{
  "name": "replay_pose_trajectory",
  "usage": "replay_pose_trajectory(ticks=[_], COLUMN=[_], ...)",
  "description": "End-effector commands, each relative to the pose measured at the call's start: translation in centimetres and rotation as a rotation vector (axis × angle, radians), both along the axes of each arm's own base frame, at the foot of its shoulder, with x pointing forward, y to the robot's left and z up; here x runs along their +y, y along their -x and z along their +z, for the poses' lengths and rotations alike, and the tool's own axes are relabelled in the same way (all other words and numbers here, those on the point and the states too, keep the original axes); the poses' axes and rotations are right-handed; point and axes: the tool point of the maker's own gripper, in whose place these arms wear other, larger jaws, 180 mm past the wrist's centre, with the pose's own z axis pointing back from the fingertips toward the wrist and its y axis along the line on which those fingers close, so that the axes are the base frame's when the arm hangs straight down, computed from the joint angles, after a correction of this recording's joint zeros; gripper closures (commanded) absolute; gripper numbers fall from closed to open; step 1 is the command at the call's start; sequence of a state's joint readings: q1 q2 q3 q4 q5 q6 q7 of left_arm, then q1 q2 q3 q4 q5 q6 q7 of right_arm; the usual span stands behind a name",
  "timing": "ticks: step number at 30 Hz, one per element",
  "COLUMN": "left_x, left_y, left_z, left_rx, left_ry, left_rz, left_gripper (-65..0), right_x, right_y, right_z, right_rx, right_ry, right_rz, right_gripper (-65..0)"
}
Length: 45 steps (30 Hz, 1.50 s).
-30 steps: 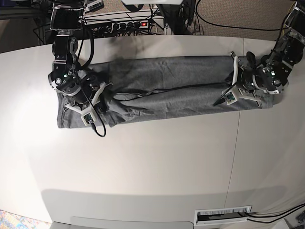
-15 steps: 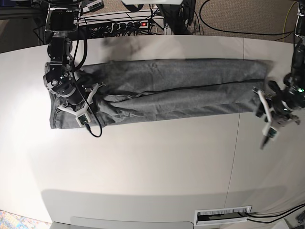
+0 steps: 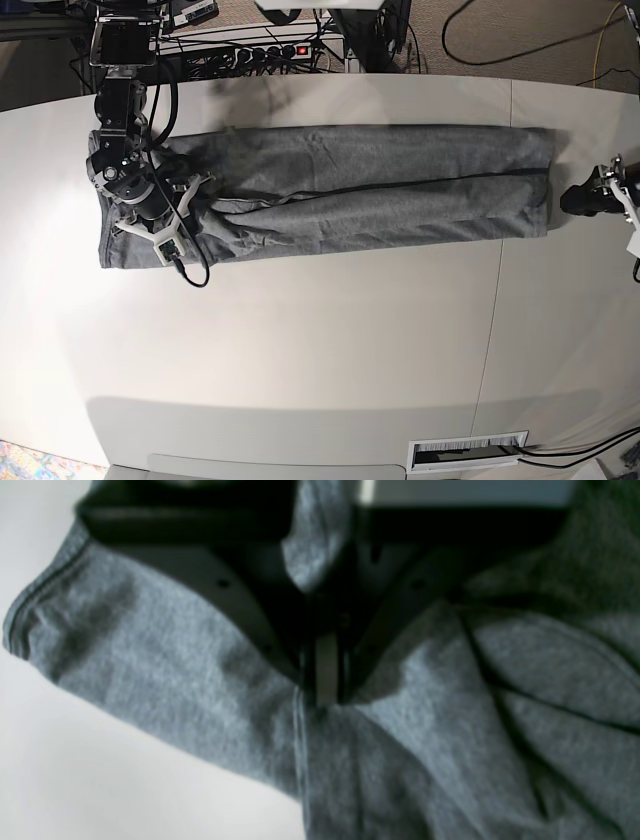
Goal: Fold the T-shirt properly
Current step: 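Release the left gripper and regrasp the strip's other end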
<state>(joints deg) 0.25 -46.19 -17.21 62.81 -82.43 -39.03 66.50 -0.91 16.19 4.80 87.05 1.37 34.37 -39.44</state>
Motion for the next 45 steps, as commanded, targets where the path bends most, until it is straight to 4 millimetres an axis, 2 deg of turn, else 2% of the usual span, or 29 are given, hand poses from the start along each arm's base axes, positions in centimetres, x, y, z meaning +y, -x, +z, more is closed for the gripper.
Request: replay_pose_trajectory(ticks=[1, 4, 7, 13, 22, 36, 45], left_x=[1.0, 1.4, 1.3, 0.5, -2.9, -3.0, -5.8], left_y=[-0.8, 0.8, 2.0, 1.5, 1.4, -0.8, -0.1], left_z=[1.6, 0.1, -0.6, -0.8, -2.3, -1.4, -4.4], left_rx=[-0.044, 0.045, 0.103, 0.083, 0.077, -0.029, 0.02], left_ry=[0.006, 0.002, -0.009, 0.017, 0.112, 0.159, 0.146], left_rz=[0.012, -0.006, -0.042, -0.032, -0.033, 0.06, 0.038], left_gripper=[-31.6, -32.6, -32.6, -32.6, -32.6, -32.6, -32.6], right_x=[-1.8, -1.8, -1.7, -1.8, -1.9, -2.0, -2.1], right_y=[0.8, 0.8, 0.8, 0.9, 1.0, 1.1, 1.3], right_z=[-0.7, -0.7, -0.7, -0.8, -0.9, -1.0, -1.1], right_rx=[0.062, 0.062, 0.061, 0.068, 0.073, 0.082, 0.096], right_ry=[0.08, 0.08, 0.079, 0.083, 0.085, 0.09, 0.098], right_rz=[-0.018, -0.019, -0.018, -0.02, -0.022, -0.024, -0.028], right_gripper=[0.0, 0.0, 0.0, 0.0, 0.0, 0.0, 0.0])
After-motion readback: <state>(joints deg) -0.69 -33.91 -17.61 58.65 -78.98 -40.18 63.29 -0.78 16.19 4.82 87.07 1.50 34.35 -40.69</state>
